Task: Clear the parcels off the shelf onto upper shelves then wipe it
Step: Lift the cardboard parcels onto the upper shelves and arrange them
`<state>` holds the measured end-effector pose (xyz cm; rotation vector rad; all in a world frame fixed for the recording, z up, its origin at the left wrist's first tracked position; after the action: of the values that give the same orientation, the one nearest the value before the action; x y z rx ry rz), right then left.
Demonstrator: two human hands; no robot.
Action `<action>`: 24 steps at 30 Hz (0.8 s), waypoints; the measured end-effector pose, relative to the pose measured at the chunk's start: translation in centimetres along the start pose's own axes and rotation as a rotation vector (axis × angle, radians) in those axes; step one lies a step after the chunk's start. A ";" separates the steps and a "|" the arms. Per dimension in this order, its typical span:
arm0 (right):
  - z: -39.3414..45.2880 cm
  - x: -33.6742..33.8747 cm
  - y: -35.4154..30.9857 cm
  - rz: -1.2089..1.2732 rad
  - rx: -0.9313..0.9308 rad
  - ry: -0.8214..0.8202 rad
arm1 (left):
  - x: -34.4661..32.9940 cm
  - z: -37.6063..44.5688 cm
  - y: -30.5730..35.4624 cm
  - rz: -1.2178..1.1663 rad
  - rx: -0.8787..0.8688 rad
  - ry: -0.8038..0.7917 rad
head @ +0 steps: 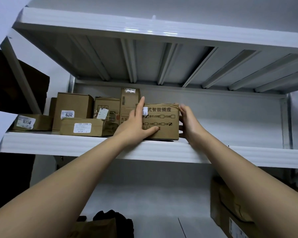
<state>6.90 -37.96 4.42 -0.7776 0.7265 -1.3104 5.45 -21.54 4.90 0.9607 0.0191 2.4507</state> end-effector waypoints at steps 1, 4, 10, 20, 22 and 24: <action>0.1 0.0 0.1 -0.036 0.004 -0.008 | -0.4 0.3 -0.1 0.000 0.001 -0.004; 0.6 0.2 0.2 -0.126 0.042 0.005 | -0.7 0.6 -0.3 -0.059 0.002 0.006; 1.5 0.9 0.9 -0.186 0.029 0.071 | -0.9 0.9 -2.6 -0.204 0.136 -0.003; 2.4 0.8 2.4 -0.537 -0.054 0.117 | -2.6 2.2 -3.7 -0.038 0.230 -0.129; 2.4 0.7 2.1 -0.626 -0.041 0.146 | -2.7 2.3 -3.8 0.049 0.236 -0.132; 2.5 0.6 1.4 -0.784 -0.014 0.145 | -3.1 2.5 -4.0 0.125 0.244 -0.162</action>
<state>9.79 -38.20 4.67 -1.0378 0.5552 -2.0831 10.82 -19.92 4.07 1.2992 0.2126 2.5161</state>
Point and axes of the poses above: each hand's wrist, its own z-axis towards the middle knuckle, its own x-axis out of the back of the hand, y = z × x, the point moved 9 cm from there along z, towards the middle knuckle, and after that the axes turned 11 degrees about z, right-handed, at the moved point
